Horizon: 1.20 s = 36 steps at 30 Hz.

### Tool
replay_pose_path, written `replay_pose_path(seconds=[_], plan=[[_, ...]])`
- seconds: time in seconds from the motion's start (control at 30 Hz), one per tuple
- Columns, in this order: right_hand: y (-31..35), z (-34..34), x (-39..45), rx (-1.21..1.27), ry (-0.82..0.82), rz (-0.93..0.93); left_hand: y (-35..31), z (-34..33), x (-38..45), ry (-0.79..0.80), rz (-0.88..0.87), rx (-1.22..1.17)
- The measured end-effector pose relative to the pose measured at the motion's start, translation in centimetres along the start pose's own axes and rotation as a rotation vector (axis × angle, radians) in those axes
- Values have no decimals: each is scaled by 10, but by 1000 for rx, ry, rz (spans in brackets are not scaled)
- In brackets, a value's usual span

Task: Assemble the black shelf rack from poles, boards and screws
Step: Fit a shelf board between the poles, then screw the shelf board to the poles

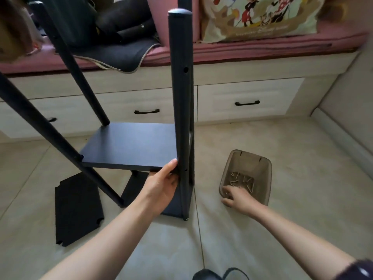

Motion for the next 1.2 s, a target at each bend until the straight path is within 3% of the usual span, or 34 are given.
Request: replay_pose_path(seconds=[0.27, 0.67, 0.83, 1.0, 1.2], plan=[[-3, -19, -4, -52, -105, 29, -2, -6, 3, 59, 19, 36], [15, -60, -52, 6, 119, 243, -1, -6, -3, 78, 46, 40], [-1, -38, -13, 176, 26, 77, 0, -3, -2, 94, 47, 44], [-19, -58, 25, 128, 21, -79, 0, -2, 0, 88, 54, 17], [-16, -95, 40, 3, 86, -76, 1, 2, 2, 6, 84, -58]])
Point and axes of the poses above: each hand's wrist, its own x-axis towards the middle knuckle, its own z-axis out of the back of the hand, y = z × x, the point moved 5 cm from there along x, towards the middle knuckle, and after that the axes turned 8 degrees about -z, right-handed, at the moved point
